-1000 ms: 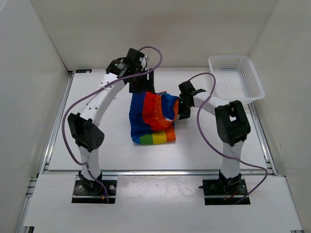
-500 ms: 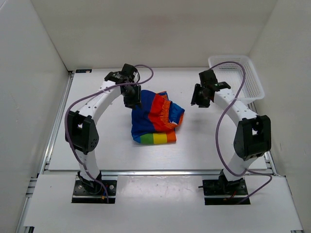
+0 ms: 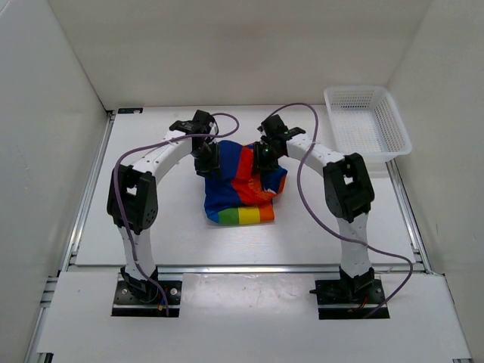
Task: Fold and stack the shorts
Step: Fold the shorts
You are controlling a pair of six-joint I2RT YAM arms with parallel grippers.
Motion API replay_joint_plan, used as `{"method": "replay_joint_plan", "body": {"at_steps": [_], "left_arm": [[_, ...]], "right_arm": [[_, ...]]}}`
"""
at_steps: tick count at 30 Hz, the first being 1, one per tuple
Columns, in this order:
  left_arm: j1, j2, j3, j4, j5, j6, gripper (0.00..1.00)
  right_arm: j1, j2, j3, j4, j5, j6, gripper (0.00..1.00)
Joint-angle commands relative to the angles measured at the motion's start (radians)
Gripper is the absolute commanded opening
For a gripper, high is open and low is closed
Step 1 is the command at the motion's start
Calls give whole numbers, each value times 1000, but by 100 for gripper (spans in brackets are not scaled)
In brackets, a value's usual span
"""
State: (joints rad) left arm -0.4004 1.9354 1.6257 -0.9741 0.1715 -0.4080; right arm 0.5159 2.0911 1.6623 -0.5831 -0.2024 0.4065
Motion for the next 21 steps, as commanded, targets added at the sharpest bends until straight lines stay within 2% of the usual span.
{"method": "replay_joint_plan", "body": {"at_steps": [1, 2, 3, 8, 11, 16, 21], "left_arm": [[24, -47, 2, 31, 20, 11, 46], [35, -47, -9, 31, 29, 20, 46], [35, -58, -9, 31, 29, 20, 46], [46, -76, -30, 31, 29, 29, 46], [55, -76, -20, 31, 39, 29, 46], [55, -55, -9, 31, 48, 29, 46], [55, -46, 10, 31, 66, 38, 46]], "right_arm": [[-19, 52, 69, 34, -109, 8, 31], [-19, 52, 70, 34, -109, 8, 13], [-19, 19, 50, 34, -85, 23, 0], [-19, -228, -61, 63, 75, 46, 0], [-19, -325, -94, 17, 135, 46, 0], [-19, -422, -170, -37, 247, 95, 0], [-42, -428, -283, -37, 388, 162, 0]]}}
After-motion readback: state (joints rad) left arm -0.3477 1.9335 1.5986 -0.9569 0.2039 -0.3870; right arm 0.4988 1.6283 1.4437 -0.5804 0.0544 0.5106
